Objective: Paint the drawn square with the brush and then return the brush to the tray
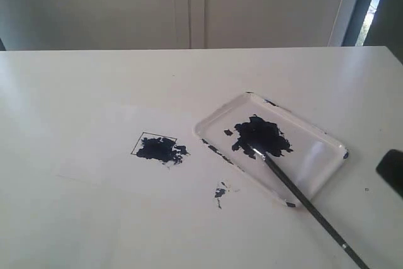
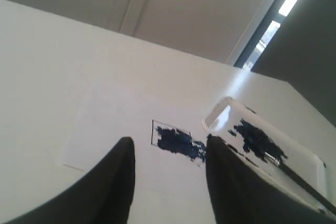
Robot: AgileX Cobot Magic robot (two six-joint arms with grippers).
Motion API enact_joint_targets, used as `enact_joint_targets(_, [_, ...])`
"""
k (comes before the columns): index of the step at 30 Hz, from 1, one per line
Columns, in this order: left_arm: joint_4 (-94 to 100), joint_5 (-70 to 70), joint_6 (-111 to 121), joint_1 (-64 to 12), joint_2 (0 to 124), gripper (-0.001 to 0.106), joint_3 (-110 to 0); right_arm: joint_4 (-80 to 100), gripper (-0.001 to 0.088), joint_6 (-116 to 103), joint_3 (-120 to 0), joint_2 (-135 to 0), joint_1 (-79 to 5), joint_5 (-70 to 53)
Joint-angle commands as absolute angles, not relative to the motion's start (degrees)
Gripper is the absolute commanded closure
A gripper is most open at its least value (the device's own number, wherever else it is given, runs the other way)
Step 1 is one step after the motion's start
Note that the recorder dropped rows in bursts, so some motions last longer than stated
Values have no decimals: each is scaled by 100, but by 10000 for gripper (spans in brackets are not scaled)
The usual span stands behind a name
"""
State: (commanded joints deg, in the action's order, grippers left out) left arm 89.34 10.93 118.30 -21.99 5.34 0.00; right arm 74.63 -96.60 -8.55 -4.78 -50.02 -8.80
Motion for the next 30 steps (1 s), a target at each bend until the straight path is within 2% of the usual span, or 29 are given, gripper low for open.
enact_joint_targets(6, [8934, 1103, 11830, -1926, 8, 575, 0, 7463, 868, -9660, -855, -340, -3980, -880])
enact_joint_targets(16, [8934, 1118, 11830, -1270, 0, 575, 0, 7463, 868, -9660, -855, -247, -2412, -881])
enact_joint_targets(20, [8934, 1104, 11830, -1270, 0, 575, 0, 7463, 868, -9660, -805, 0, -1695, -838])
enact_joint_targets(25, [8934, 1115, 11830, -1270, 0, 575, 0, 7463, 868, -9660, -198, 0, -861, -878])
enact_joint_targets(30, [8934, 1115, 11830, -1270, 0, 575, 0, 7420, 868, -9660, 0, 0, -783, -944])
